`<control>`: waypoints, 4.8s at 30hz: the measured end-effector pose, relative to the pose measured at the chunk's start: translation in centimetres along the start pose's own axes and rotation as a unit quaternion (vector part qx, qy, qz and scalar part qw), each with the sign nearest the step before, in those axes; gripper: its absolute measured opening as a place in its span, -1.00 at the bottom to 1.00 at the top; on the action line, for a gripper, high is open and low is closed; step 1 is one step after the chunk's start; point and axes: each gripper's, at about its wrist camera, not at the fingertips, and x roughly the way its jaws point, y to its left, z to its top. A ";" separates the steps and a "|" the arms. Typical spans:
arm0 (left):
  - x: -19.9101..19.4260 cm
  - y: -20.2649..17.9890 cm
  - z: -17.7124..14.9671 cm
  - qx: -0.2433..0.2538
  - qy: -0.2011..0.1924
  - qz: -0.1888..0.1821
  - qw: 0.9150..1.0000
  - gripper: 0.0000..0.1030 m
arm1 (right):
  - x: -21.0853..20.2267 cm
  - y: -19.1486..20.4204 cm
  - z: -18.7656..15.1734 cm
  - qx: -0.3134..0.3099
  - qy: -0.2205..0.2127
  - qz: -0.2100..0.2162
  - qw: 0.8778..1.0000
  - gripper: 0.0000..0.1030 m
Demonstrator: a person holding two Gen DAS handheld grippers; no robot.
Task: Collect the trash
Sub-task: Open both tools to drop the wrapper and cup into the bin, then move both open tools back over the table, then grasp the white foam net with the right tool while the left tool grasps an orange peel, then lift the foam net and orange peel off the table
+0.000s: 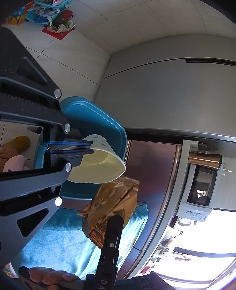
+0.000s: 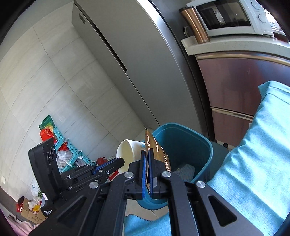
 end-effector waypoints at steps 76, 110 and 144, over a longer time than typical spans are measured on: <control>-3.6 -40.7 -5.4 0.314 0.013 -0.353 0.882 0.09 | -42.2 -14.6 -22.5 0.208 -0.239 -0.426 0.847 0.00; -2.1 -44.5 -7.5 0.350 0.067 -0.350 0.866 -0.44 | -43.3 -16.7 -25.8 0.266 -0.264 -0.327 0.868 -0.78; -5.5 -31.2 -3.8 0.234 0.024 -0.318 0.918 -0.48 | -37.1 -11.1 -19.0 0.153 -0.246 -0.266 0.920 -0.80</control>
